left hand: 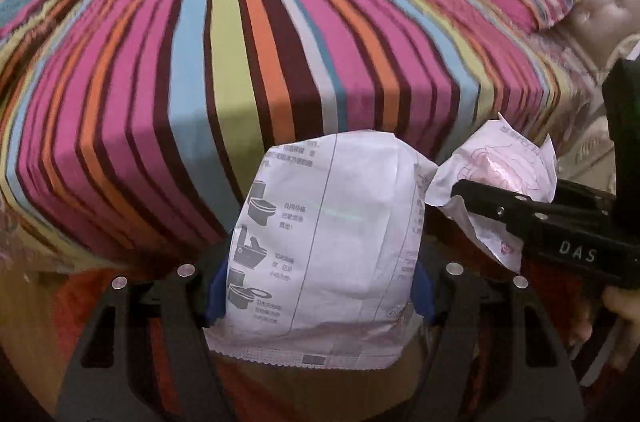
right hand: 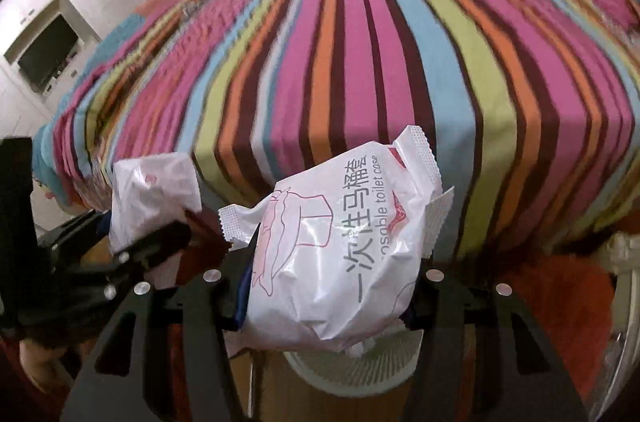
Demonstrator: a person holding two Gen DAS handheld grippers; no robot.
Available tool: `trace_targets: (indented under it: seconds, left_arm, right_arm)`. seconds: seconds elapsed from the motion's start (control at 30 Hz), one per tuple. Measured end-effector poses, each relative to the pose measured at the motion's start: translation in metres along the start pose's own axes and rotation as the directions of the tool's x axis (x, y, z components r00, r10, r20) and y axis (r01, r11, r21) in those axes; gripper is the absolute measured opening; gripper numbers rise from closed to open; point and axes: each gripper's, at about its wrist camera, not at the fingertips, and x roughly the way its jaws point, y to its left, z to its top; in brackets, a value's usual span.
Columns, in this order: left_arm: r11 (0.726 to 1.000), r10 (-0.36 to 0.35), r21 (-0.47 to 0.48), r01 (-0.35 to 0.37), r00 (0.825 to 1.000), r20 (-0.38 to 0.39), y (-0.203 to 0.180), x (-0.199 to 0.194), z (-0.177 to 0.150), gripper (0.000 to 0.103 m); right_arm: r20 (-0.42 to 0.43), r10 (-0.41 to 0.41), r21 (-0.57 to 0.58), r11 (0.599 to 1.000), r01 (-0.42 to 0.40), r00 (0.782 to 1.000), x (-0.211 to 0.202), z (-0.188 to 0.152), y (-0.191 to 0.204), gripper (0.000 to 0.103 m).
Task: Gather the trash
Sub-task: 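Carry both white wrappers down over the wastebasket with both grippers, then open both grippers to drop the wrappers into the wastebasket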
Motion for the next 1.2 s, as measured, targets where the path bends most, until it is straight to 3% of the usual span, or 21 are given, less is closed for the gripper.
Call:
trace_targets:
  seconds: [0.13,0.27,0.33,0.57,0.87,1.2]
  left_arm:
    - [1.0,-0.011,-0.022,0.009,0.995,-0.101,-0.001,0.027,-0.014,0.069]
    - [0.999,-0.03,-0.046,0.02,0.975,-0.22,-0.005,0.056,-0.029,0.069]
    - [0.999,-0.023,-0.044,0.012,0.963,-0.268,-0.006,0.068,-0.033,0.069]
    - [0.996,-0.043,-0.084,0.005,0.889,-0.455,-0.004,0.118,-0.047,0.069]
    - [0.994,-0.043,-0.108,-0.023,0.816,-0.576,-0.007,0.165,-0.059,0.069]
    - [0.991,-0.047,-0.126,-0.045,0.759,-0.649,-0.004,0.195,-0.07,0.069]
  right_arm:
    - [-0.102,-0.006,0.046,0.999,0.011,0.995,0.018,-0.016,-0.006,0.051]
    - [-0.242,-0.016,0.092,0.995,0.04,0.97,0.044,-0.026,-0.015,0.051]
    - [-0.262,-0.019,0.098,0.994,0.047,0.965,0.047,-0.027,-0.014,0.051]
    - [-0.402,-0.001,0.197,0.977,0.087,0.915,0.08,-0.028,-0.029,0.051]
    - [-0.539,-0.015,0.251,0.952,0.177,0.842,0.121,-0.033,-0.034,0.051]
    - [-0.6,-0.024,0.268,0.936,0.229,0.799,0.141,-0.057,-0.045,0.051]
